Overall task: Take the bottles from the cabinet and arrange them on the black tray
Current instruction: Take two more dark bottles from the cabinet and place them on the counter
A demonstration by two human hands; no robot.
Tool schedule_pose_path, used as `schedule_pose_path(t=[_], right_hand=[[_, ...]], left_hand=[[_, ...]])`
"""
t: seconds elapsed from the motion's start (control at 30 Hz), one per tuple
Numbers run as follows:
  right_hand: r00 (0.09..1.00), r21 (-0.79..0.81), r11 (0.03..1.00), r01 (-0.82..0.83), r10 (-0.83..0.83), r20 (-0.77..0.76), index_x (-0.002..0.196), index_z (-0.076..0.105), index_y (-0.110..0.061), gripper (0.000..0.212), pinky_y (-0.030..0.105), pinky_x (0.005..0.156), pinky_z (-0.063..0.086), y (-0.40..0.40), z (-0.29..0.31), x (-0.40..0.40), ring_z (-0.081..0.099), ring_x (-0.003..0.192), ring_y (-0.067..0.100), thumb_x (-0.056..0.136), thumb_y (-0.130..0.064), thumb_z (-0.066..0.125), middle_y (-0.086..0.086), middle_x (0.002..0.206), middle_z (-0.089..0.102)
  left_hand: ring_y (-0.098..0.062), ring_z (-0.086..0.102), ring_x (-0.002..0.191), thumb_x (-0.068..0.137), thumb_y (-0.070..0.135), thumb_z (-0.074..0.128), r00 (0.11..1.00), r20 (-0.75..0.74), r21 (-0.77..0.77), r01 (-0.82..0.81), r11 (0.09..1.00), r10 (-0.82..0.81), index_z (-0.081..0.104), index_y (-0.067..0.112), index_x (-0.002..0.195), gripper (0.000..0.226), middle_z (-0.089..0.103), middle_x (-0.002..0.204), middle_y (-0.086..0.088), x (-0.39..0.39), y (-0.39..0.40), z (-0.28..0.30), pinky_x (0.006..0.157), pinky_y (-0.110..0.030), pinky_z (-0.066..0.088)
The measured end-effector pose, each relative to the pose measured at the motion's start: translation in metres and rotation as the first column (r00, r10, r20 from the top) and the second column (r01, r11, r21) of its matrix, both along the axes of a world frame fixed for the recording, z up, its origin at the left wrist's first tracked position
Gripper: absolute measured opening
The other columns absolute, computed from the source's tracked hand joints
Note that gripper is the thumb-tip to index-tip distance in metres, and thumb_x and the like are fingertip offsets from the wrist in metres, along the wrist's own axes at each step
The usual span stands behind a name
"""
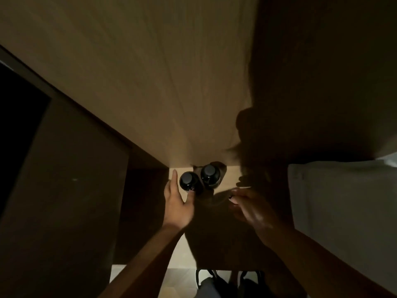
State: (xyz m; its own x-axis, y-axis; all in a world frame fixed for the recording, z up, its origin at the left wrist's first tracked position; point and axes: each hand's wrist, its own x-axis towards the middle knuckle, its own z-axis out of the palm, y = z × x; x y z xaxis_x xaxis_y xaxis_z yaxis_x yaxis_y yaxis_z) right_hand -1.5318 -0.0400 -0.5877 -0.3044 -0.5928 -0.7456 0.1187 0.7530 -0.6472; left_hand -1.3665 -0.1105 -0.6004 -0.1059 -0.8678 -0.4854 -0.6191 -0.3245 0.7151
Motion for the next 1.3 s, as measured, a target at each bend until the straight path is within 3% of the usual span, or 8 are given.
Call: schedule_pose_path(t=[0.3, 0.43, 0.5, 0.67, 0.8, 1.03, 1.17, 1.3], right_hand=[[0.998, 0.030, 0.999, -0.042, 0.040, 0.058, 0.128, 0.050, -0.005, 0.035, 0.047, 0.103, 0.043, 0.010, -0.063, 0.006, 0.054, 0.118, 0.034, 0.094, -0.008, 0.051, 0.019, 0.128, 0.056], [0.989, 0.012, 0.990, -0.139, 0.138, 0.051, 0.131, 0.047, -0.006, 0.040, 0.037, 0.091, 0.047, 0.007, -0.070, 0.014, 0.053, 0.101, 0.020, 0.091, -0.008, 0.054, 0.016, 0.128, 0.055], [0.958, -0.037, 0.961, -0.274, 0.269, -0.099, 0.132, 0.046, -0.012, 0.043, 0.023, 0.076, 0.045, 0.004, -0.066, 0.022, 0.051, 0.097, 0.011, 0.091, -0.019, 0.057, 0.004, 0.117, 0.053], [0.786, -0.249, 0.763, -0.596, 0.493, -0.373, 0.137, 0.039, -0.007, 0.079, 0.010, 0.090, 0.034, -0.012, -0.057, 0.039, 0.042, 0.116, 0.016, 0.073, -0.051, 0.050, 0.014, 0.133, 0.042], [0.705, -0.224, 0.691, -0.687, 0.561, -0.434, 0.142, 0.027, -0.013, 0.092, 0.031, 0.101, 0.035, -0.025, -0.056, 0.052, 0.039, 0.126, 0.020, 0.069, -0.054, 0.066, 0.009, 0.140, 0.036], [0.891, -0.289, 0.843, -0.454, 0.432, -0.139, 0.131, 0.039, -0.030, 0.077, 0.000, 0.083, 0.037, -0.002, -0.057, 0.044, 0.047, 0.102, -0.016, 0.068, -0.017, 0.082, -0.025, 0.117, 0.049], [0.973, -0.186, 0.973, -0.134, 0.165, 0.163, 0.102, 0.057, -0.028, 0.046, 0.032, 0.083, 0.053, 0.021, -0.052, 0.033, 0.066, 0.089, 0.014, 0.063, -0.019, 0.080, -0.002, 0.097, 0.068], [0.921, -0.134, 0.977, 0.165, -0.104, 0.375, 0.103, 0.059, -0.015, 0.049, 0.042, 0.066, 0.055, 0.043, -0.051, 0.020, 0.069, 0.079, 0.032, 0.057, -0.028, 0.070, 0.016, 0.091, 0.070]], left_hand=[[-0.011, 0.048, 0.121, 0.093, 0.014, 0.053, 0.991, -0.013, -0.211, 0.127, 0.969, -0.133, 0.044, 0.023, 0.126, 0.035, 0.052, 0.128, 0.002, 0.002, -0.023, -0.053, 0.104, -0.031, 0.042], [-0.006, 0.052, 0.104, 0.094, 0.012, 0.052, 0.991, -0.107, -0.182, -0.096, 0.979, 0.077, 0.046, 0.018, 0.122, 0.029, 0.053, 0.102, 0.015, 0.010, -0.014, -0.046, 0.084, -0.015, 0.042], [-0.006, 0.054, 0.101, 0.094, 0.012, 0.052, 0.970, -0.166, -0.168, -0.204, 0.964, 0.177, 0.047, 0.017, 0.121, 0.027, 0.052, 0.099, 0.016, 0.013, -0.010, -0.036, 0.081, -0.015, 0.041], [0.000, 0.059, 0.091, 0.093, 0.013, 0.054, 0.934, -0.307, -0.156, -0.239, 0.958, 0.183, 0.051, 0.021, 0.106, 0.016, 0.057, 0.097, 0.010, 0.020, 0.000, -0.005, 0.086, -0.028, 0.051], [-0.017, 0.061, 0.103, 0.090, 0.024, 0.054, 0.922, -0.382, -0.103, -0.105, 0.989, 0.058, 0.056, 0.027, 0.102, 0.013, 0.062, 0.101, 0.004, 0.029, 0.001, 0.011, 0.089, -0.037, 0.052], [-0.013, 0.064, 0.096, 0.078, 0.043, 0.057, 0.923, -0.372, -0.087, 0.075, 0.993, -0.102, 0.061, 0.019, 0.106, 0.037, 0.065, 0.098, 0.001, 0.018, 0.001, 0.017, 0.084, -0.034, 0.055], [-0.016, 0.055, 0.116, 0.071, 0.056, 0.069, 0.937, -0.348, -0.073, -0.048, 0.996, 0.019, 0.046, 0.031, 0.124, 0.063, 0.052, 0.124, 0.003, 0.010, -0.003, -0.004, 0.094, -0.037, 0.050], [-0.017, 0.038, 0.132, 0.078, 0.019, 0.074, 0.974, -0.201, 0.011, -0.102, 0.995, 0.103, 0.024, 0.020, 0.144, 0.083, 0.028, 0.148, -0.001, -0.015, -0.006, -0.041, 0.104, -0.031, 0.040]])
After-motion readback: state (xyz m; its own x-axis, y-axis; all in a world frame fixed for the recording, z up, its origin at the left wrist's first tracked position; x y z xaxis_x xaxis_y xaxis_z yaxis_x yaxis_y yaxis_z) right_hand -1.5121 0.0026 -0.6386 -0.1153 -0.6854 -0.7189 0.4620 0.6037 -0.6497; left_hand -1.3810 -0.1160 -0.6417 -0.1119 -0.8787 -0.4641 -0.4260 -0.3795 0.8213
